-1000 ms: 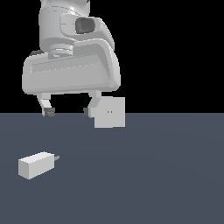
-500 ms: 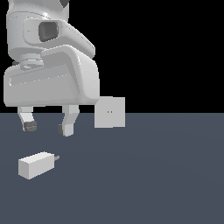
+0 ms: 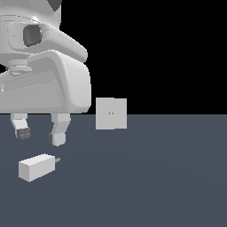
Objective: Plug the charger into the wall socket.
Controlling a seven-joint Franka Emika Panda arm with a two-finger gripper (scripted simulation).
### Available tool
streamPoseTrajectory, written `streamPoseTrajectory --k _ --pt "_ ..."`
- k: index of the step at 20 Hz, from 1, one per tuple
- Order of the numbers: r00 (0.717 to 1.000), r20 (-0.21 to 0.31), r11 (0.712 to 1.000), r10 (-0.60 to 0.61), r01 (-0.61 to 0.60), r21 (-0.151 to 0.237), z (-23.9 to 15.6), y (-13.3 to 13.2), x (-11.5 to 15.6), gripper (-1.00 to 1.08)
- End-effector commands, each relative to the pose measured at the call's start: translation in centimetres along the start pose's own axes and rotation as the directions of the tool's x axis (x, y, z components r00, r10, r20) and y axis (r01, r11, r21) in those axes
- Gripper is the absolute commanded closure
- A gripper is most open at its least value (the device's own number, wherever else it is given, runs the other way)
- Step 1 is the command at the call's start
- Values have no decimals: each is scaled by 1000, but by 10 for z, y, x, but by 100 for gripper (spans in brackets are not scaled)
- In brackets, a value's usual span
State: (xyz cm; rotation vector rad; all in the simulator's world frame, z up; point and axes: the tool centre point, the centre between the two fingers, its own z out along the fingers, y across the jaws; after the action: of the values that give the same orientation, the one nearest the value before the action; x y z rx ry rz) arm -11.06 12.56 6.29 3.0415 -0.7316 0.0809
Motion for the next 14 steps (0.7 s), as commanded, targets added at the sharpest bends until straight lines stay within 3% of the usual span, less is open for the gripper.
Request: streamPoseTrajectory --k 1,14 --pt "1000 0 1000 1 -1 0 0 0 0 -92" --pt "1000 -1 1000 5 -5 0 42 0 -3 -92"
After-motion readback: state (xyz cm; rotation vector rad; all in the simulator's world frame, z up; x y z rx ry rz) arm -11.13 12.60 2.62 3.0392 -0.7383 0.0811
